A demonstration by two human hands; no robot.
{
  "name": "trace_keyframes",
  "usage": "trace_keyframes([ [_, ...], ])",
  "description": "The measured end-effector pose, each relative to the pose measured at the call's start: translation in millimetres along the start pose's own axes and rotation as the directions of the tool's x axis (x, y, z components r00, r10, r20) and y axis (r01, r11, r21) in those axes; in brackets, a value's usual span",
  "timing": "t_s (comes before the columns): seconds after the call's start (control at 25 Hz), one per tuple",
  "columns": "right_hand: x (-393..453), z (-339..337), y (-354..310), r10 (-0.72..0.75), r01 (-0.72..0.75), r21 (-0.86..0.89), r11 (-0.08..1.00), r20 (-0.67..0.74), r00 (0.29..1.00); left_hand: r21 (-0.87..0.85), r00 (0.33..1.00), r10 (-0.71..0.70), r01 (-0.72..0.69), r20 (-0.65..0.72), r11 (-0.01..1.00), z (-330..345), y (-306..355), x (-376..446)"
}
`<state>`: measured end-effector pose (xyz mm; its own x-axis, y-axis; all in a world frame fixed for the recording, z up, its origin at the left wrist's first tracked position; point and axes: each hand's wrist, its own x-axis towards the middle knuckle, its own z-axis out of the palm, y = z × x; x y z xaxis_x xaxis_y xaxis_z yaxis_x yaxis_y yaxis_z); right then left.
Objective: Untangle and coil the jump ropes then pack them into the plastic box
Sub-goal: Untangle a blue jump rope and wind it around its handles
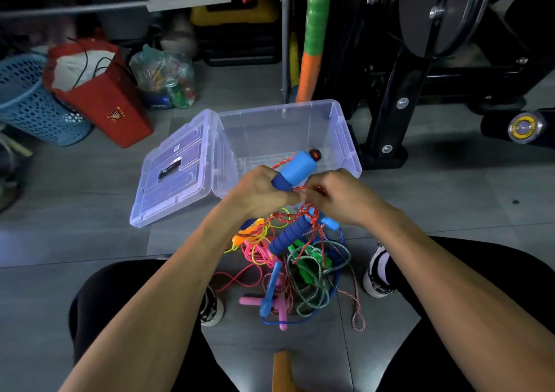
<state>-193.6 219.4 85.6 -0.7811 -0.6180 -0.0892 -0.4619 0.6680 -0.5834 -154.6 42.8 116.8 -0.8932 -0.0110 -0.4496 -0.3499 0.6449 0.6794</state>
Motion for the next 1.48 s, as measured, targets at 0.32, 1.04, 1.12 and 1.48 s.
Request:
trace_keyframes([
  [0.32, -7.0, 2.3, 20.5, 0.150, -0.146, -0.055, 0.988, 0.092, 0.984, -0.643, 0.818, -0.384, 0.022, -0.428, 0.766, -33.0, -19.5, 16.7],
  [1.04, -11.7, -14.1, 7.3, 0.075, -0.075, 0.063, 0.995, -0.001, 0.997, -0.770, 0.949, -0.134, -0.144, -0.286, 0.622, -12.6, -1.9, 3.3],
  [1.12, -13.6, -15.9, 11.0, 0.120, -0.120, 0.080, 0.990, 0.004, 0.993, -0.843, 0.922, -0.241, -0.141, -0.302, 0.518, -23.8, -7.5, 7.0],
  [1.48, -13.4, -18.3, -2.2, 0.156, -0.145, 0.277, 0.950, -0.019, 0.988, -0.143, 0.989, -0.132, 0.140, 0.069, 0.980, -2.4, -8.1, -5.8],
])
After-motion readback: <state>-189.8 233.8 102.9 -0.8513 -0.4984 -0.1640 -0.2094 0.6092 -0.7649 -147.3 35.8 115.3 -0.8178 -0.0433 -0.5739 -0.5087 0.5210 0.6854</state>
